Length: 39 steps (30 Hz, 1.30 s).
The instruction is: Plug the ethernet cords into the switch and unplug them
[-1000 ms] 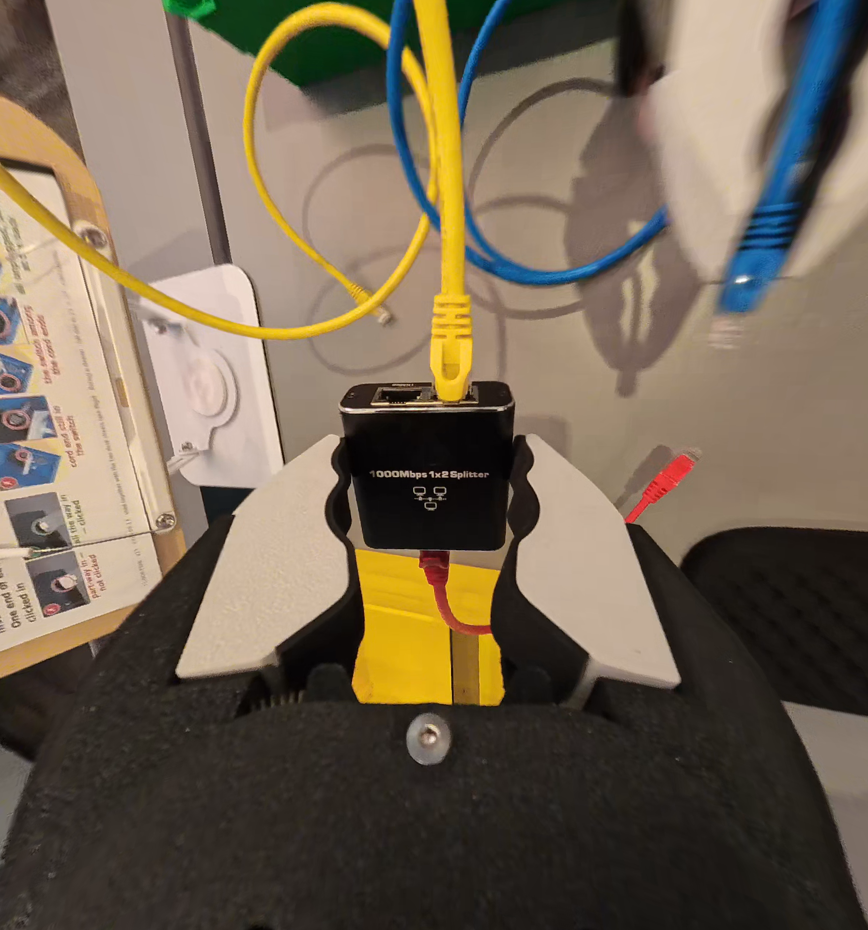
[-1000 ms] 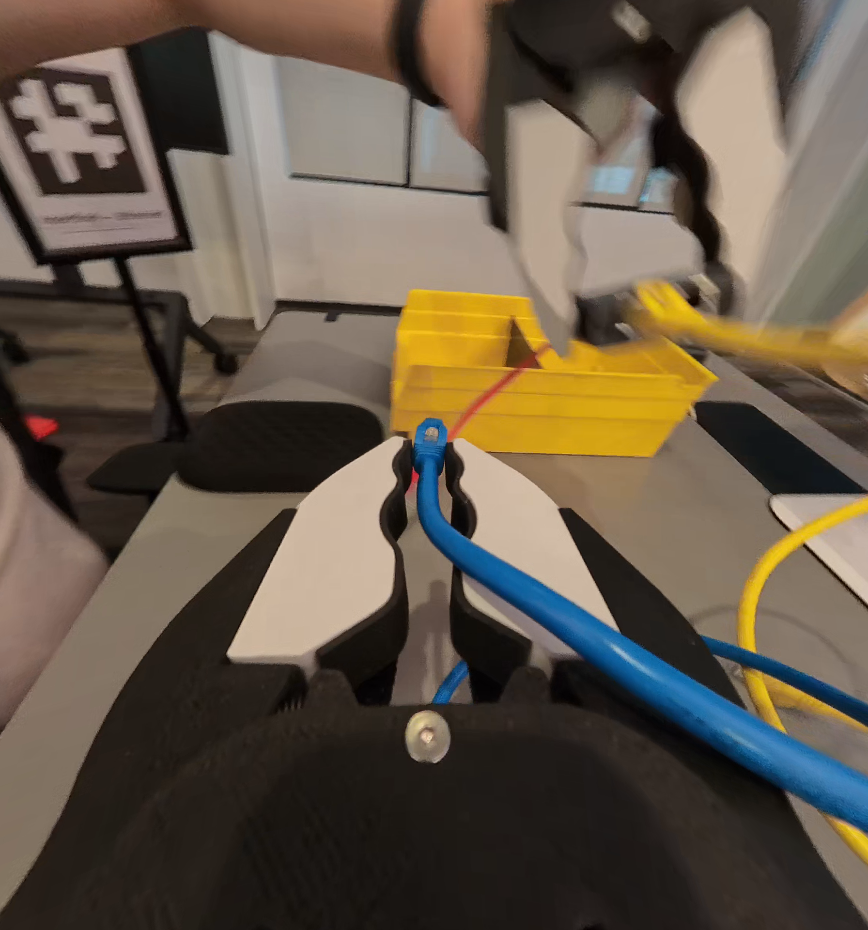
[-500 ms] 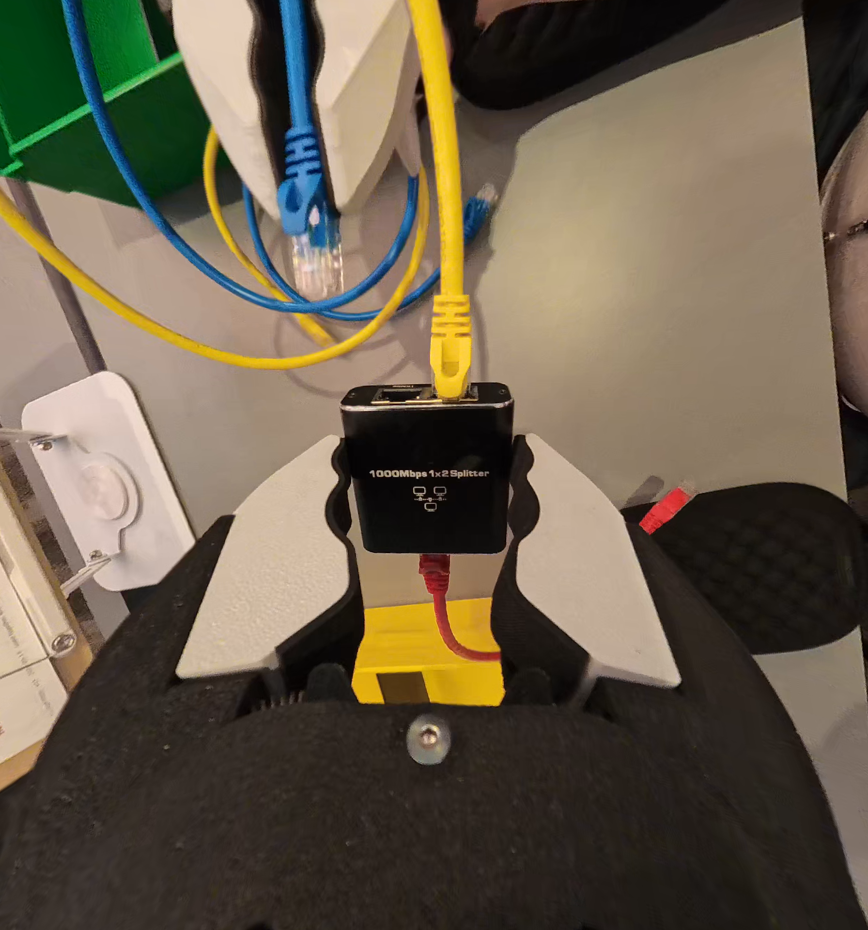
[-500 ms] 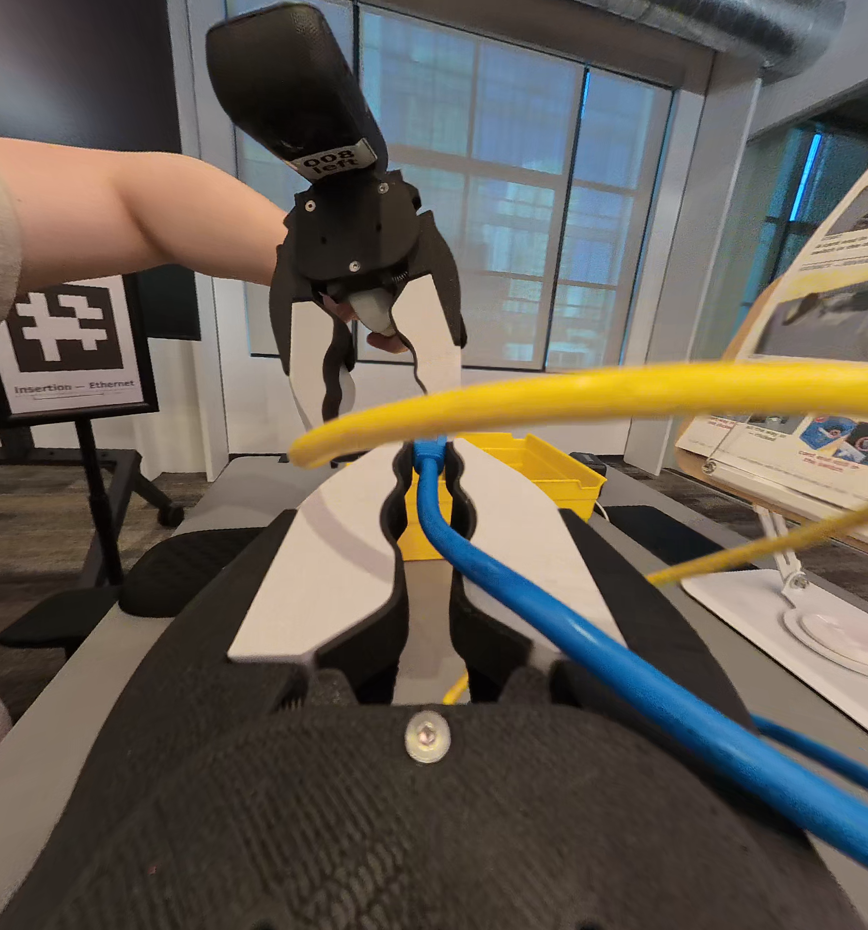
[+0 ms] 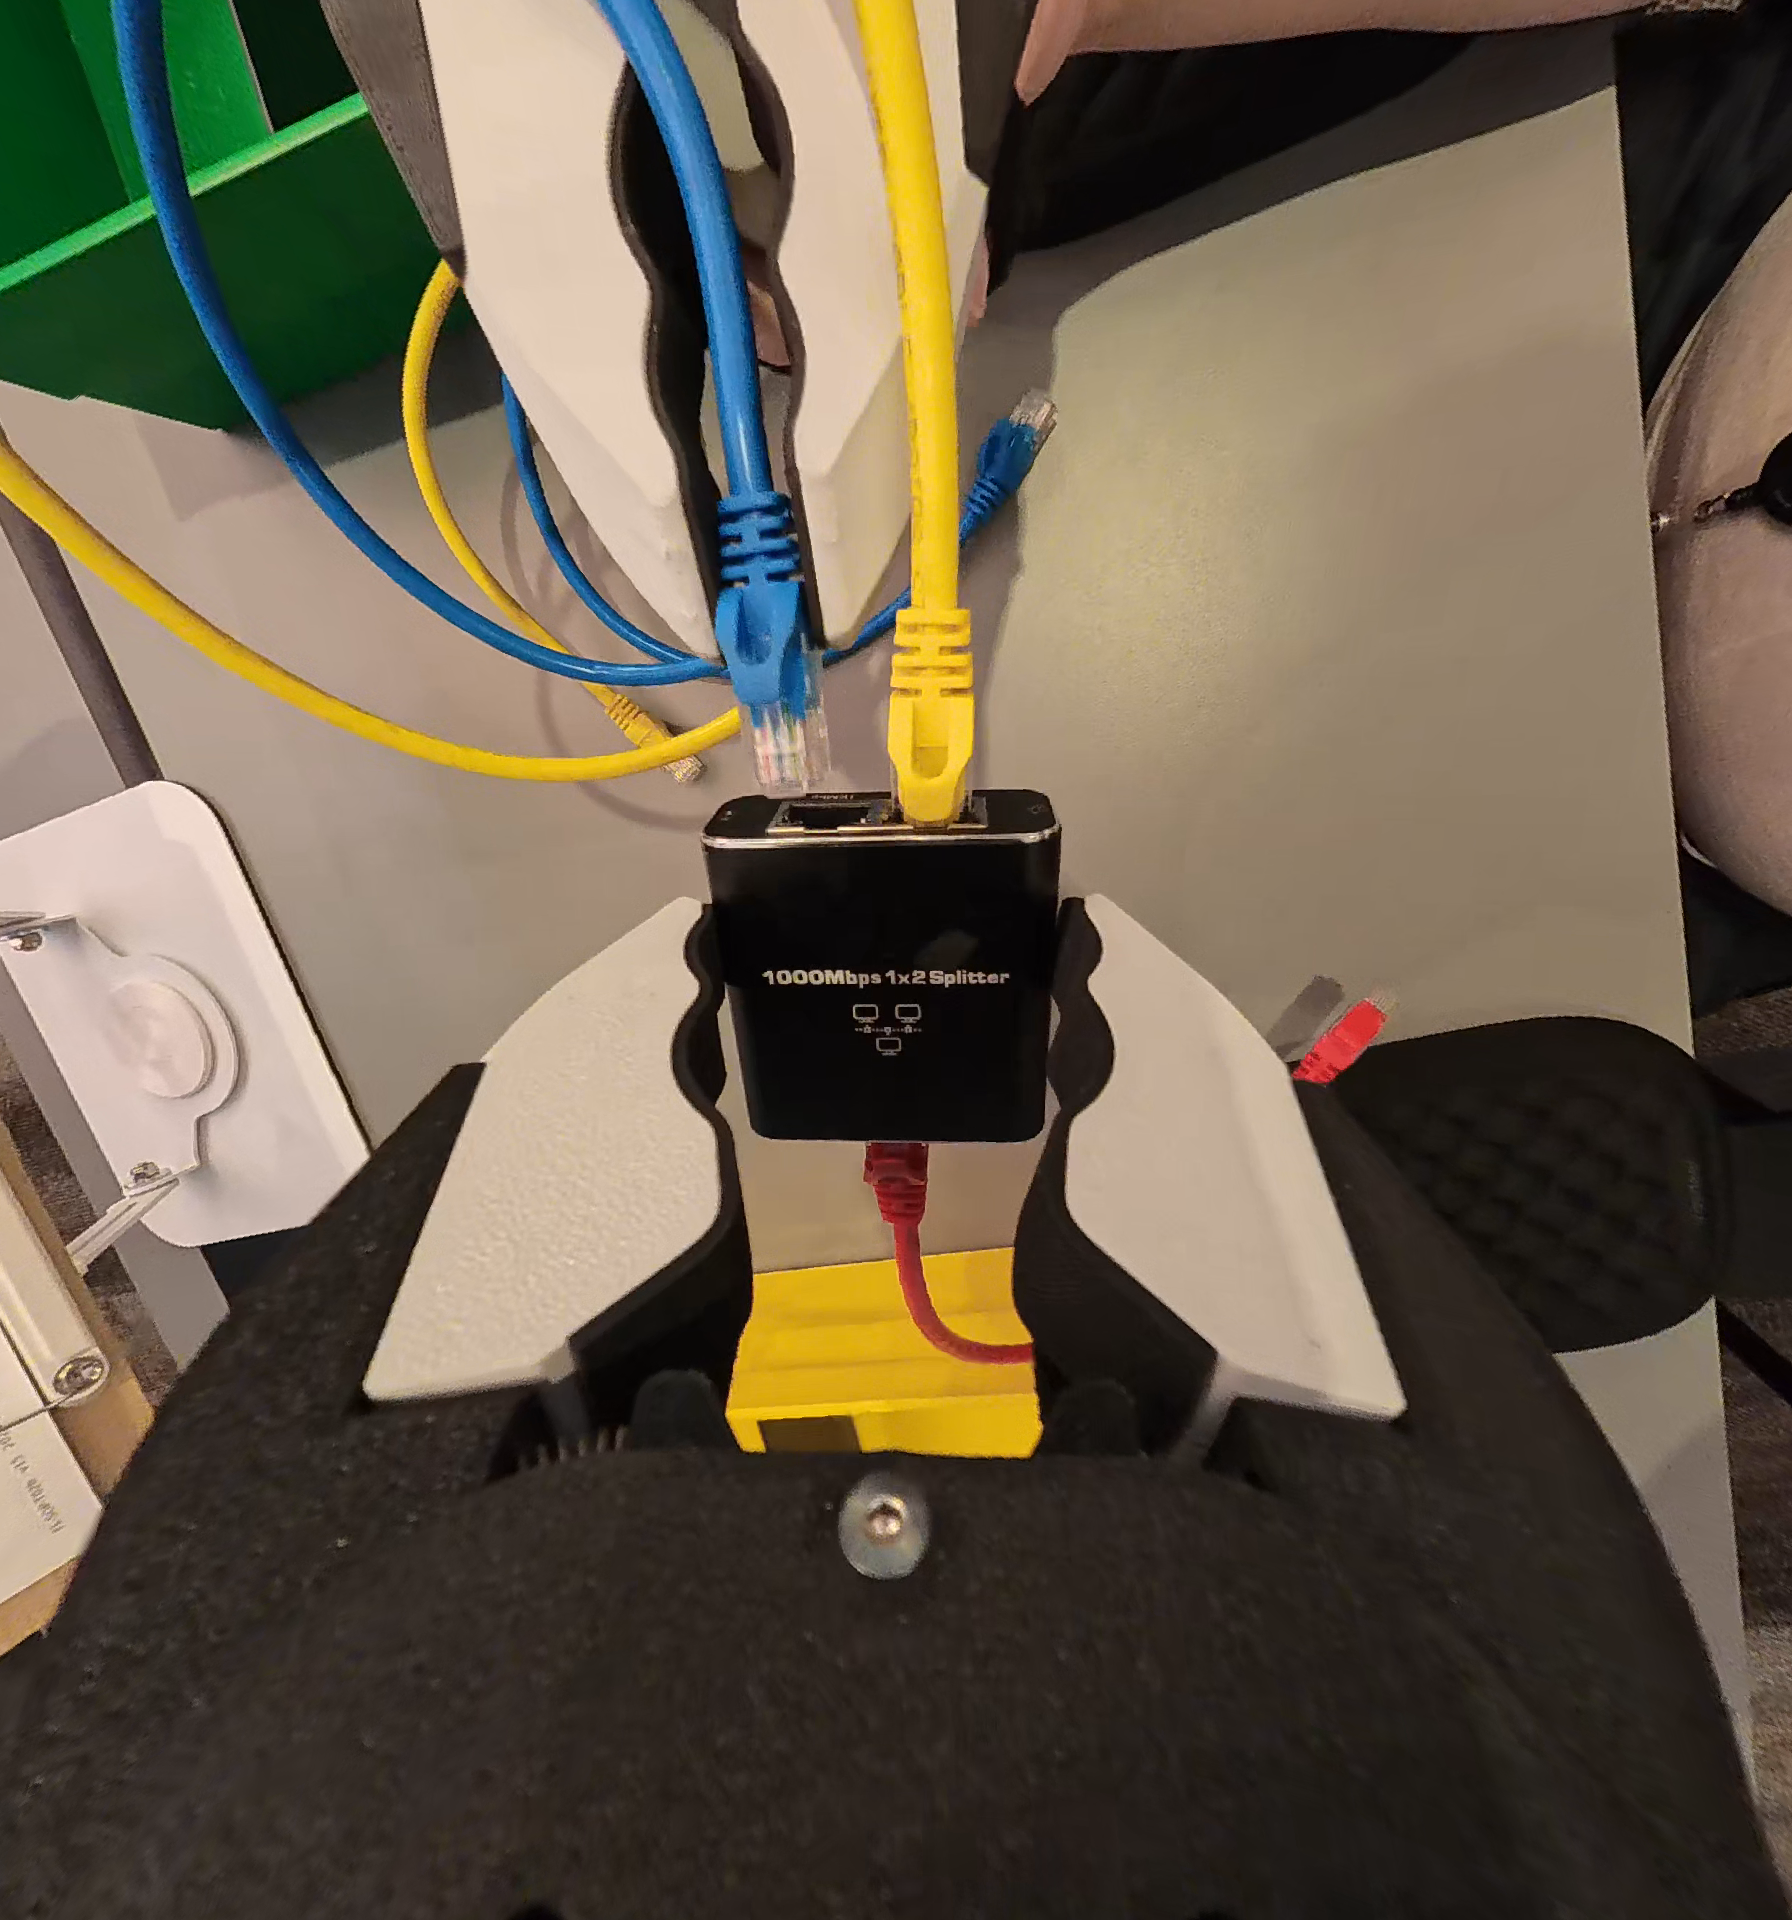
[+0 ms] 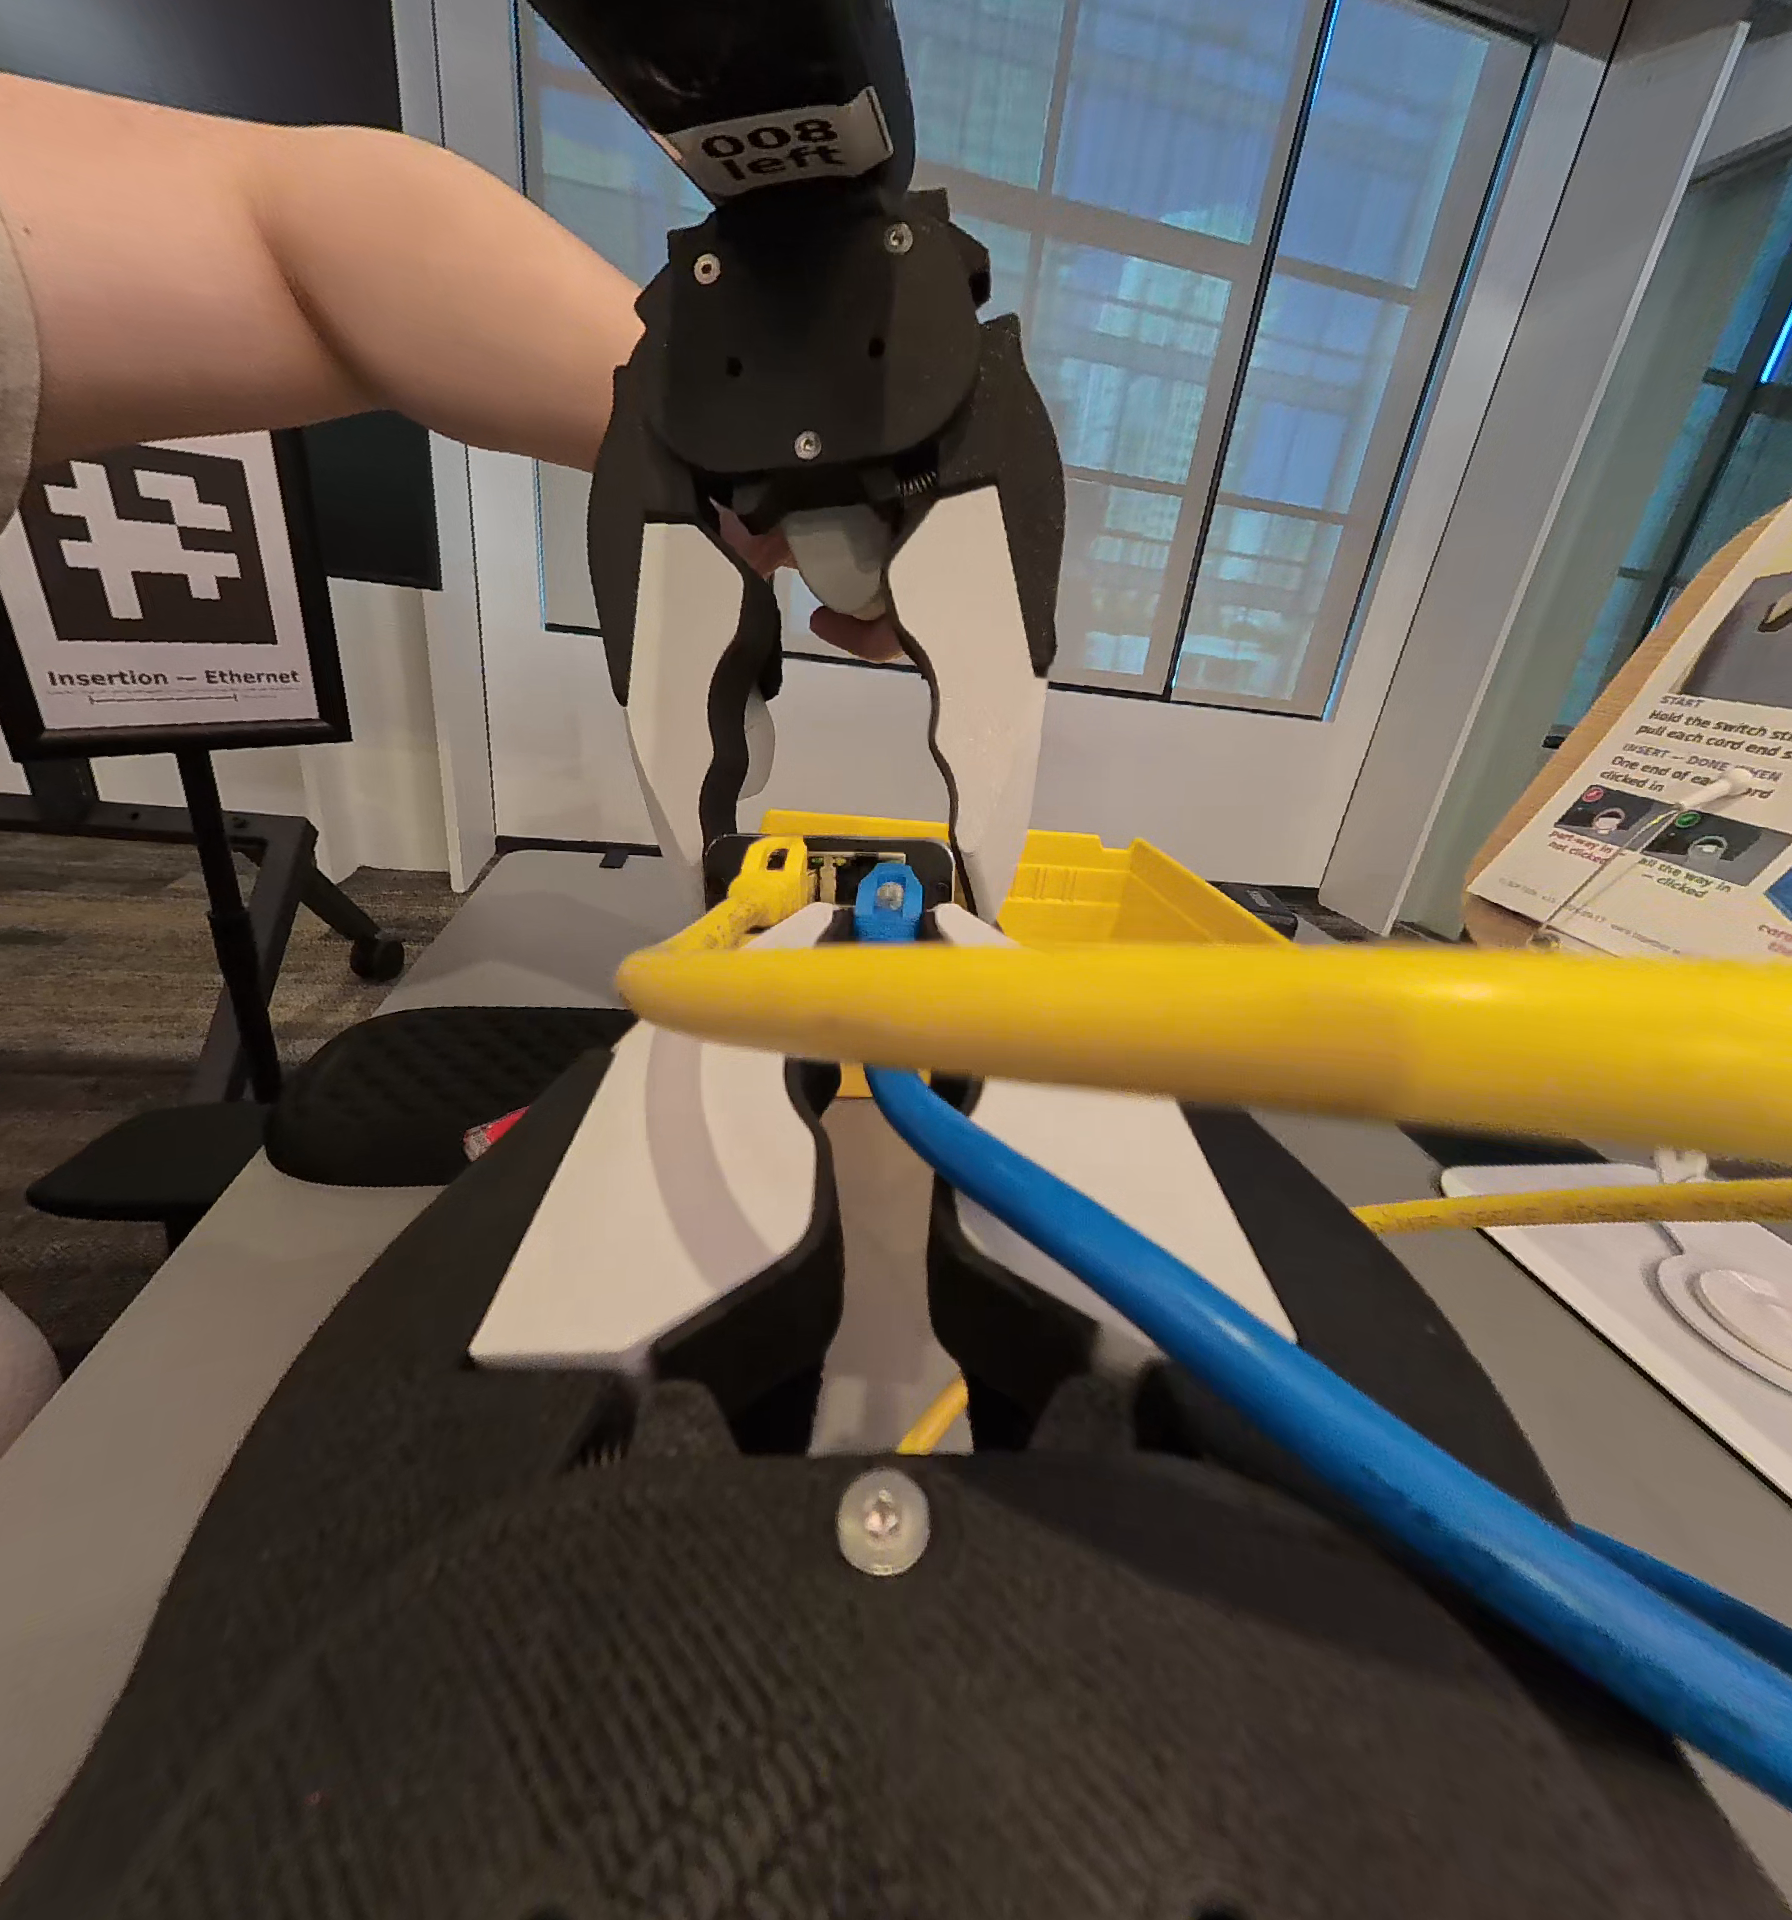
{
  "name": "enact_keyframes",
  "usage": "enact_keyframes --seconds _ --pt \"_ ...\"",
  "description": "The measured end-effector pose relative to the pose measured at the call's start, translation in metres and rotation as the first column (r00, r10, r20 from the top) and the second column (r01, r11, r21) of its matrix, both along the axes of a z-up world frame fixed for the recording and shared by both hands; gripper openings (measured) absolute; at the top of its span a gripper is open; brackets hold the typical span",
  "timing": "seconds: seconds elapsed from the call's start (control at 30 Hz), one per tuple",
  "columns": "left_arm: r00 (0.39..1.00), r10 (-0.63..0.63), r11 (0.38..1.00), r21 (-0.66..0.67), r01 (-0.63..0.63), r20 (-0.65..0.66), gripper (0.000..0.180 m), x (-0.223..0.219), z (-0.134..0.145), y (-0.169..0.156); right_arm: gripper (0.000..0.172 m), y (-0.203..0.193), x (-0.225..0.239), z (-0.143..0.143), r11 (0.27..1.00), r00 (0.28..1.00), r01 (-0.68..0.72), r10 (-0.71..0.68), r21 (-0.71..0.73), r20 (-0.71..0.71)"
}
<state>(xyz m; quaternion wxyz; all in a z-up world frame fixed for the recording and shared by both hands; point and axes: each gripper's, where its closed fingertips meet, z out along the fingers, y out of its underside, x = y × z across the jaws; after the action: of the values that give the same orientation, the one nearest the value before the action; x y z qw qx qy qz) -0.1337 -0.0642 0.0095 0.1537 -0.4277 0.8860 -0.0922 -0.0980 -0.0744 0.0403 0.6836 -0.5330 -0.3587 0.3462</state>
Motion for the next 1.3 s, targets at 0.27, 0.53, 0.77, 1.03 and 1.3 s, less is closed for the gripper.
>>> enact_keyframes --seconds 0.27,0.53,0.77,1.03,1.3 --pt "1.000 0.015 1.000 -0.005 -0.015 -0.015 0.061 0.0016 -0.0017 0.0011 0.013 -0.0003 0.0013 0.0021 1.000 1.000 0.003 -0.002 0.005 -0.018" --pt "1.000 0.006 1.000 0.003 -0.006 -0.018 0.061 0.0038 0.0012 -0.0006 0.013 -0.0005 0.0014 0.0030 1.000 1.000 0.011 -0.011 0.015 -0.012" --pt "1.000 0.007 1.000 0.007 -0.007 -0.021 0.061 0.0050 0.0039 0.0006 0.013 0.0000 0.0027 0.0031 1.000 1.000 0.012 -0.012 0.011 -0.015" --pt "0.999 0.010 1.000 0.008 -0.010 -0.034 0.061 0.0066 0.0078 -0.0007 0.013 -0.0021 0.0038 0.0062 0.999 1.000 0.016 -0.015 0.032 -0.021" --pt "0.998 0.012 1.000 0.017 -0.010 -0.068 0.061 0.0065 0.0062 -0.0016 0.013 -0.0028 0.0045 0.0065 0.999 1.000 0.015 -0.014 0.042 -0.026"
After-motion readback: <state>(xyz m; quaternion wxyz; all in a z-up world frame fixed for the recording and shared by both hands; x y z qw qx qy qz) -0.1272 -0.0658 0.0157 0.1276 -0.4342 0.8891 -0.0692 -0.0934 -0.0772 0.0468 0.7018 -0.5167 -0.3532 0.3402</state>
